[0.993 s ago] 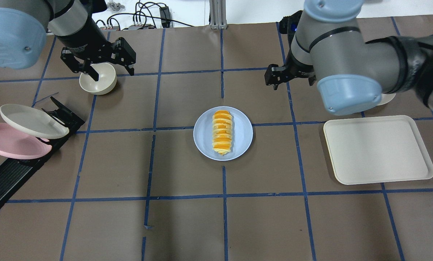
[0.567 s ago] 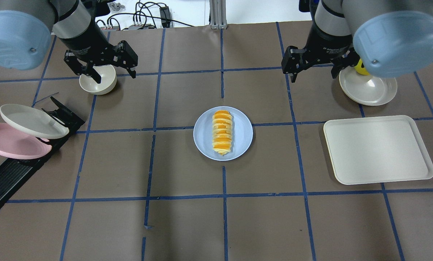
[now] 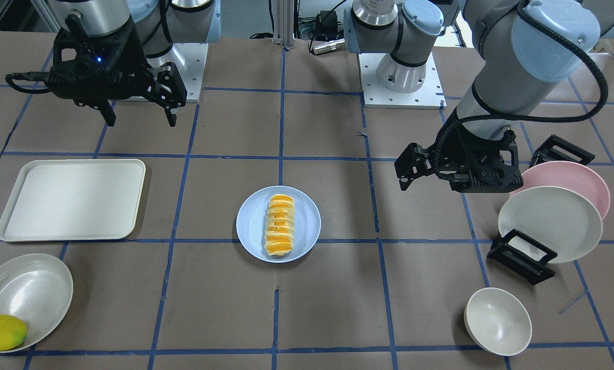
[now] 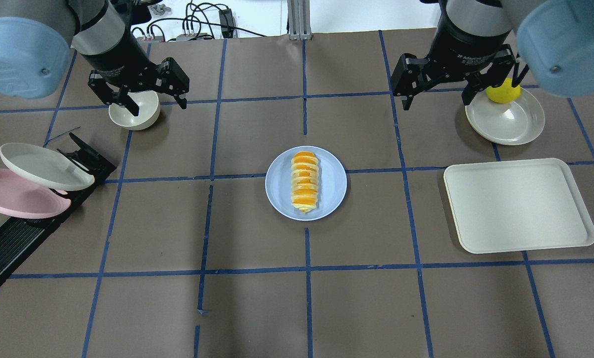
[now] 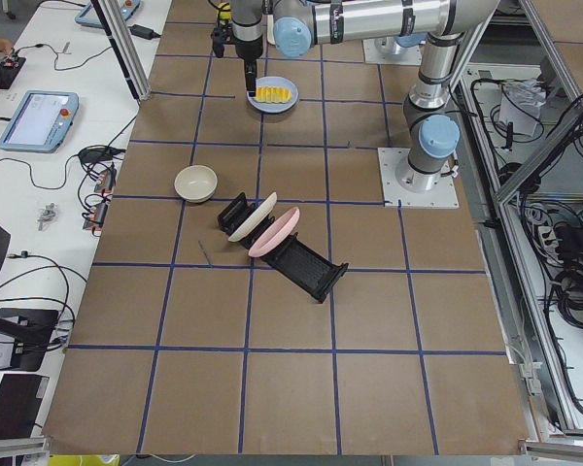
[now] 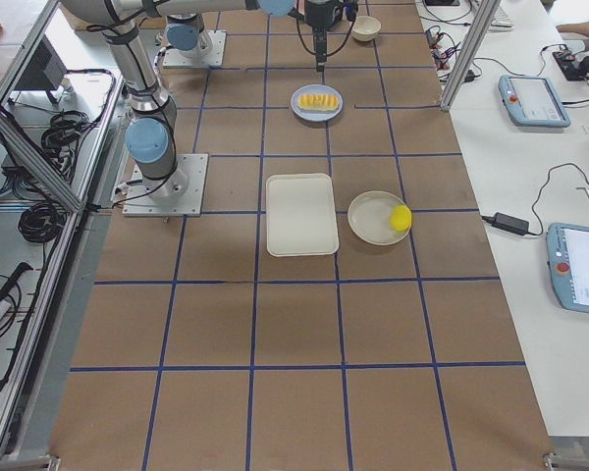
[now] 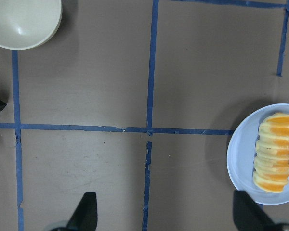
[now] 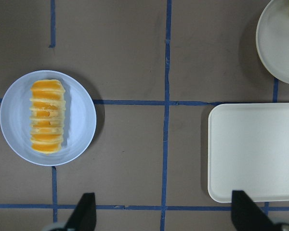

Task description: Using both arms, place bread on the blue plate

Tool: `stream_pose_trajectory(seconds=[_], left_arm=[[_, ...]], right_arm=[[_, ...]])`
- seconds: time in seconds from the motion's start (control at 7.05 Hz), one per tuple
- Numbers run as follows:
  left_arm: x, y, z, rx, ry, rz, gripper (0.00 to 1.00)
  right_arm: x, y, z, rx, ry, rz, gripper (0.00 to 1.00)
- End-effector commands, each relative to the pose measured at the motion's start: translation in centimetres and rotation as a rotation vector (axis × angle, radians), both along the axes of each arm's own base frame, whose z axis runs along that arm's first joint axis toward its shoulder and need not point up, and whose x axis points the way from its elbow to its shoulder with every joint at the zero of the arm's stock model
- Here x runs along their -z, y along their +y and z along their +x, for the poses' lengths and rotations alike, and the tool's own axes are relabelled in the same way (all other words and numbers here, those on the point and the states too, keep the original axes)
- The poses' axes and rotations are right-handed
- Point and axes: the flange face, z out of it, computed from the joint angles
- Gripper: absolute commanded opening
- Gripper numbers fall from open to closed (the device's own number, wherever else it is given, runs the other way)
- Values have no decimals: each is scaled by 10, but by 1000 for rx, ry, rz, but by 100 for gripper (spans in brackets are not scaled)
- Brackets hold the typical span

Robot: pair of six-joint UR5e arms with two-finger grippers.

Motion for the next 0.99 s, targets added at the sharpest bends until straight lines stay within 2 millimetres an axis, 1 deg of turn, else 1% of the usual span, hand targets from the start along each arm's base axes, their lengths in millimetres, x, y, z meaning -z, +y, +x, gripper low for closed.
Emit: stream_pose_trajectory(seconds=[0.0,0.43,0.57,0.71,0.85], left_arm=[[0,-2,1,0,0,0,100],[3,-1,1,0,2,6,100],[2,7,0,0,2,5,100],[-11,3,-1,1,7,-22,100],[-6,0,-1,1,9,-13,100]], right_arm=[[-10,4,0,-7,-4,-11,100],[-5,-1,0,-30,6,-16,100],[-4,-2,-6,-22,6,-14,100],[-6,-3,-11,-9,5,-14,100],[-5,-1,-12,-9,5,-14,100]])
